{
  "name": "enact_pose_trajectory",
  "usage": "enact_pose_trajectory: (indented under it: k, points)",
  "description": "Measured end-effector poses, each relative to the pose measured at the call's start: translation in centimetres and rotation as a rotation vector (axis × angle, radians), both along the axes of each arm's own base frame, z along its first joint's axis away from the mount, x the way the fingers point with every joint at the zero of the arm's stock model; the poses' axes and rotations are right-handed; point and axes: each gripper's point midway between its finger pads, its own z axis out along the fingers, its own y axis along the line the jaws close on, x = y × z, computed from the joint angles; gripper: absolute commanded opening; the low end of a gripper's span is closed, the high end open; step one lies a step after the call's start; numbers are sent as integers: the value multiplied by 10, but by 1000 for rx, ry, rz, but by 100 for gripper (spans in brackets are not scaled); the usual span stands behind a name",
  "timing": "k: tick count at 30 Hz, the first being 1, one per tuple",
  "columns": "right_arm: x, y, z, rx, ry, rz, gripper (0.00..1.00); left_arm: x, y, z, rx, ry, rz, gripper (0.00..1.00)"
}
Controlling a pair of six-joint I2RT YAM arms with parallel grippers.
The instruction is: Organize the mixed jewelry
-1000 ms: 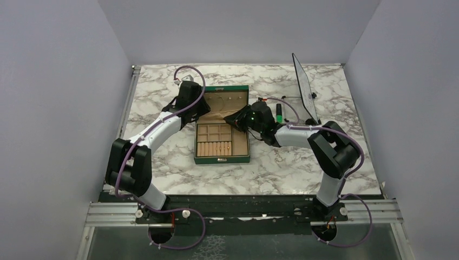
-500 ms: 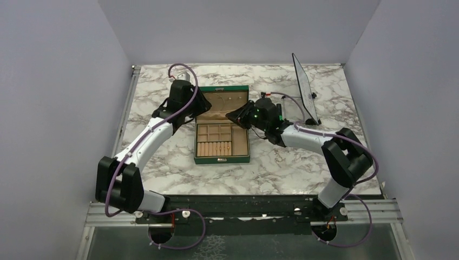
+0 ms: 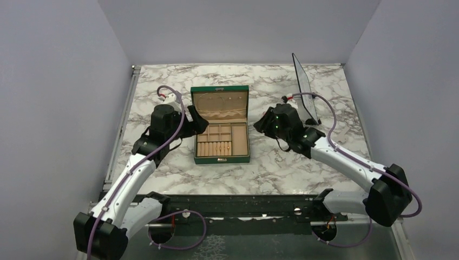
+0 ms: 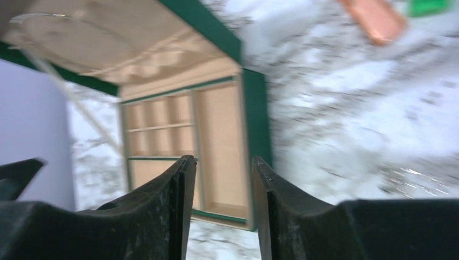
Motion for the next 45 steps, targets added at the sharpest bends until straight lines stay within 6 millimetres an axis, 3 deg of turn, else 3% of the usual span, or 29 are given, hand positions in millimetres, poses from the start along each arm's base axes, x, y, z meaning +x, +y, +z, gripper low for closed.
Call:
enact_pose_trajectory:
  k: [8, 16, 20, 27, 45]
  points:
    - [-36, -80, -57, -329, 218, -131, 53, -21, 6, -21, 38, -3, -38, 88]
    - [-88, -133, -124, -487, 446, -157, 46, -25, -3, -41, 26, 35, -93, 88]
    - [-100, -136, -138, -503, 502, -146, 44, -24, -7, -40, 15, 28, -118, 88]
    - [-99, -133, -151, -506, 535, -139, 43, -23, -10, -41, 7, 20, -131, 88]
    - [-89, -133, -145, -489, 494, -173, 40, -22, -10, -44, 11, 17, -134, 88]
